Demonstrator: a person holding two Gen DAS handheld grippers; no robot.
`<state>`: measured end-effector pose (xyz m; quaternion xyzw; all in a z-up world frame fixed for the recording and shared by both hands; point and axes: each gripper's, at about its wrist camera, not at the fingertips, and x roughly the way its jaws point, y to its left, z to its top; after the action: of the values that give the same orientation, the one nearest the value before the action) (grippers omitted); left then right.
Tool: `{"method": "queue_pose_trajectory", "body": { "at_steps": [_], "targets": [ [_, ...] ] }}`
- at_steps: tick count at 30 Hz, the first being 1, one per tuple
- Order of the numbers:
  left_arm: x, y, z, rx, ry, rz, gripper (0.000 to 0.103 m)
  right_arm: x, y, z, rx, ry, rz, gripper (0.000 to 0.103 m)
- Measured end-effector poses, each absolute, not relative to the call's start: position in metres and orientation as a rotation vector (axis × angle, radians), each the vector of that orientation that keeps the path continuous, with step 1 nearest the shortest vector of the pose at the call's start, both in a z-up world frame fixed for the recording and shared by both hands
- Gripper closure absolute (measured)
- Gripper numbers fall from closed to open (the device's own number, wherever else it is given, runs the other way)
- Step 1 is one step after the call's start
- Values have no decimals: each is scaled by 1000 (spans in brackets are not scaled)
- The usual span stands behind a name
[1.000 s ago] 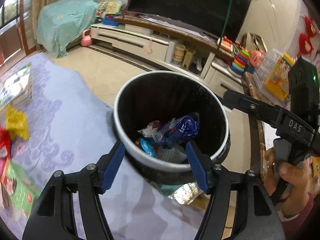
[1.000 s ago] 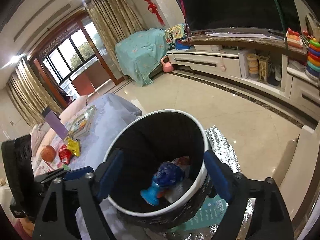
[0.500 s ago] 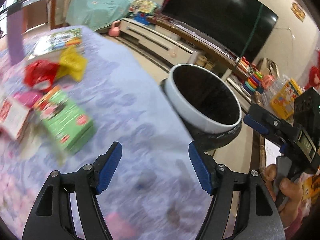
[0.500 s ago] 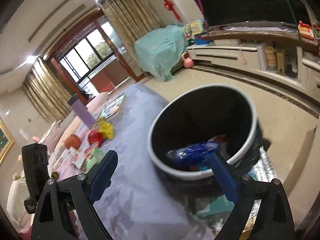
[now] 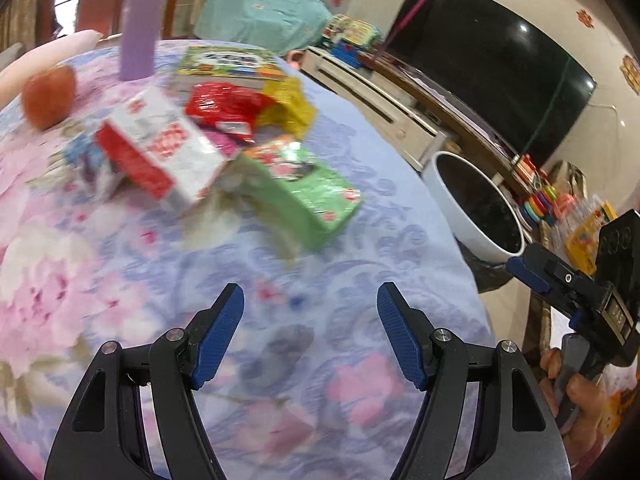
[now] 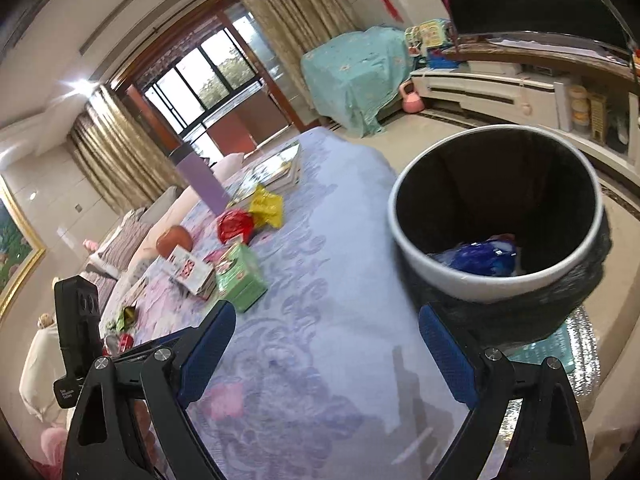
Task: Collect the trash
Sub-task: 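Move both tools back to the table and grasp the red and green milk cartons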
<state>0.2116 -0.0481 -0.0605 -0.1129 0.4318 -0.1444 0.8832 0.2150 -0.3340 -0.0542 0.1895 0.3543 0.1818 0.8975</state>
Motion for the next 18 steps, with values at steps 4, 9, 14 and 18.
{"method": "queue_pose_trajectory", "body": {
  "at_steps": [4, 9, 14, 18],
  "targets": [
    [206, -26, -66, -278, 897, -265, 32, 215, -314, -58, 363, 754, 403, 9],
    [205, 2, -70, -319, 897, -231, 32, 216, -293, -58, 315, 763, 449, 9],
    [207, 19, -71, -347, 893, -210, 32, 217, -271, -62, 267, 775, 478, 9],
    [210, 27, -71, -341, 876, -195, 32, 218, -261, -65, 241, 777, 493, 9]
  ]
}}
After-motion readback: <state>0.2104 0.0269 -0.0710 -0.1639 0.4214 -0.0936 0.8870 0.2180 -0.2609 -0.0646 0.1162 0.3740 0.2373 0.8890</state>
